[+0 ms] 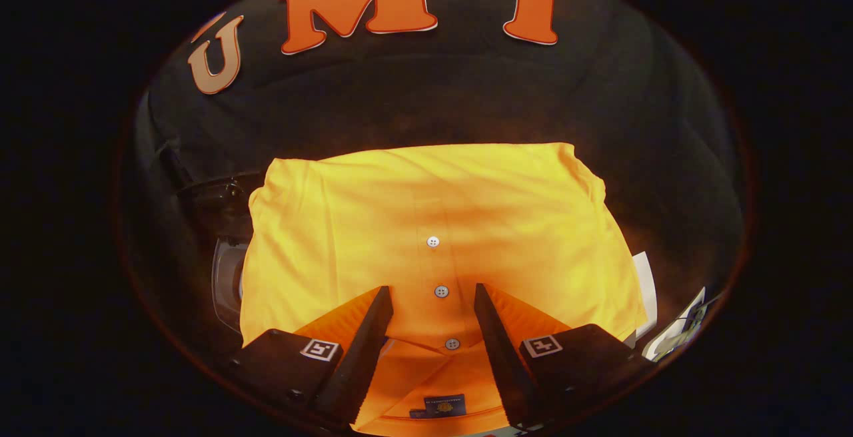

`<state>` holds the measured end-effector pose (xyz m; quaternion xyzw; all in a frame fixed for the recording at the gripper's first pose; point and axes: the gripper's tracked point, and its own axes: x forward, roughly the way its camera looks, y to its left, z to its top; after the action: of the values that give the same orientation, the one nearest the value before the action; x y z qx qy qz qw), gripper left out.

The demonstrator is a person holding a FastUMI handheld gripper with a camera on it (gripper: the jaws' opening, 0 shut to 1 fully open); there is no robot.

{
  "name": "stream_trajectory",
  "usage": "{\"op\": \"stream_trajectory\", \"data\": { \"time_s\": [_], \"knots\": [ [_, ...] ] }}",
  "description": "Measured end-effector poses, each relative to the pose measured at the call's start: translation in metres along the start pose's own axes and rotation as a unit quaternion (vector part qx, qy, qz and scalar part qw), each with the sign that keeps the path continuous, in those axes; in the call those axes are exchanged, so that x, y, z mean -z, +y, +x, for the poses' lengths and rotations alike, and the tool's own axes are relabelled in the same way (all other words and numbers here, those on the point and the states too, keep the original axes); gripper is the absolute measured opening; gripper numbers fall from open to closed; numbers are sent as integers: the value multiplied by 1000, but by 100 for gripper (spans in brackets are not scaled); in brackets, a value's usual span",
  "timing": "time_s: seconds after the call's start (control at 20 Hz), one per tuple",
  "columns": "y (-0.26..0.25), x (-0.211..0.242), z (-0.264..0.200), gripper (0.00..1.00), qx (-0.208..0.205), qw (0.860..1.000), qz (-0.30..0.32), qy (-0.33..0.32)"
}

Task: Put the clothes into the washing machine and then close the washing machine lid.

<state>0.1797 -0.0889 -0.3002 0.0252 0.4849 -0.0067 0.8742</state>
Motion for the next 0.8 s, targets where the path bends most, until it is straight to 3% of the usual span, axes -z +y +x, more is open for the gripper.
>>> {"op": "stream_trajectory", "data": {
  "time_s": [0.45,0.6,0.8],
  "knots": [
    [0,-1,2,86,2,994,8,113],
    [2,-1,2,85,1,993,5,116],
    [0,-2,3,77,-2,993,10,117]
  ]
}}
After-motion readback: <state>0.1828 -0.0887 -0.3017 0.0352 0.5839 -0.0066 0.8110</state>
